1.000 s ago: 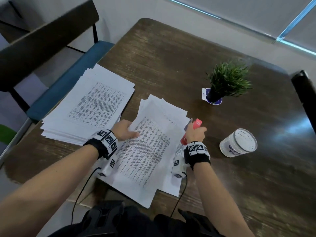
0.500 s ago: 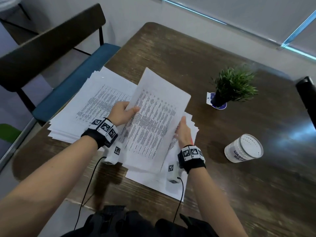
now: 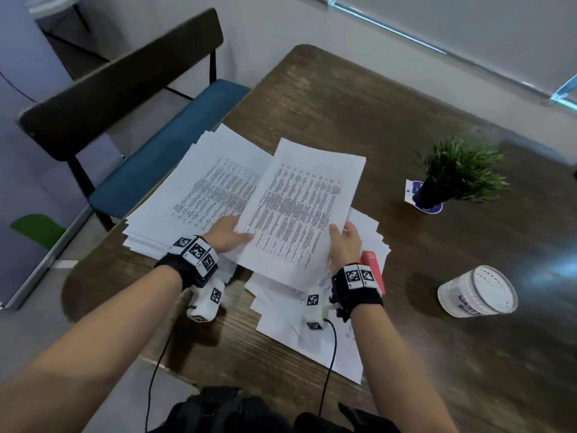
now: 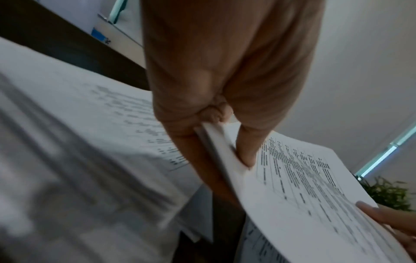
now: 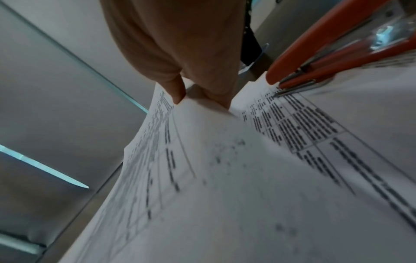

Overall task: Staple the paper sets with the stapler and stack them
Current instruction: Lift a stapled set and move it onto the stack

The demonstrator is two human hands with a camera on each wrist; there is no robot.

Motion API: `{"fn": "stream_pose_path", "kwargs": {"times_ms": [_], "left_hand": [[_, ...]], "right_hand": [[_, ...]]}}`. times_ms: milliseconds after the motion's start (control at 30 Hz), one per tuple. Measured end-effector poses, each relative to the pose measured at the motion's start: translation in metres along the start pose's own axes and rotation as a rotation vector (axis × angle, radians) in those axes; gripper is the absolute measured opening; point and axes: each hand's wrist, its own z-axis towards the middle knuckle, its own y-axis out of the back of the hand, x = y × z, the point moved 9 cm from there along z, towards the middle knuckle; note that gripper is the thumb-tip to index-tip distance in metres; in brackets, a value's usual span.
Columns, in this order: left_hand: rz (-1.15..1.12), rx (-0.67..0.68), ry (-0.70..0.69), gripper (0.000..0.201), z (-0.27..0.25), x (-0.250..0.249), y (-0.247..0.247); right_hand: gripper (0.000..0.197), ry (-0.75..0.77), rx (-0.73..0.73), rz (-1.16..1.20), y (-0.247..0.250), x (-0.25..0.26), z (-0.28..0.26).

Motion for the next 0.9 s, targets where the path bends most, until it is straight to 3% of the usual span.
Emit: {"fn": "stream_pose_path", "kwargs": {"times_ms": [100, 333, 467, 700, 800, 900], "left_hand": [[-0.098, -0.175, 0.057, 0.049, -0.003, 0.012, 0.027], [0.108, -0.572, 0.018, 0.033, -0.016, 0.044, 0.113], [0.174, -0.657, 0.059, 0.019, -0.024, 0.073, 0.139], [0.236, -0.774, 0.249, 0.036, -0.032, 0.099, 0.160], [0.298, -0.837, 0.236, 0.037, -0.034, 0.098, 0.157], [0.329, -0.889, 0.157, 0.052, -0.034, 0.083, 0.149]], "right_hand": [[0.021, 0.013, 0.096, -0.149, -0.023, 0.006, 0.002], [0.016, -0.050, 0.134, -0.328, -0.027, -0.021, -0.005], [0.018, -0.091, 0.134, -0.443, -0.024, -0.040, -0.008], [0.032, 0.023, 0.195, -0.806, -0.027, -0.043, -0.022], [0.046, 0.114, 0.265, -0.948, -0.038, -0.041, -0.033], [0.057, 0.229, 0.263, -1.173, -0.044, -0.039, -0.045]]}}
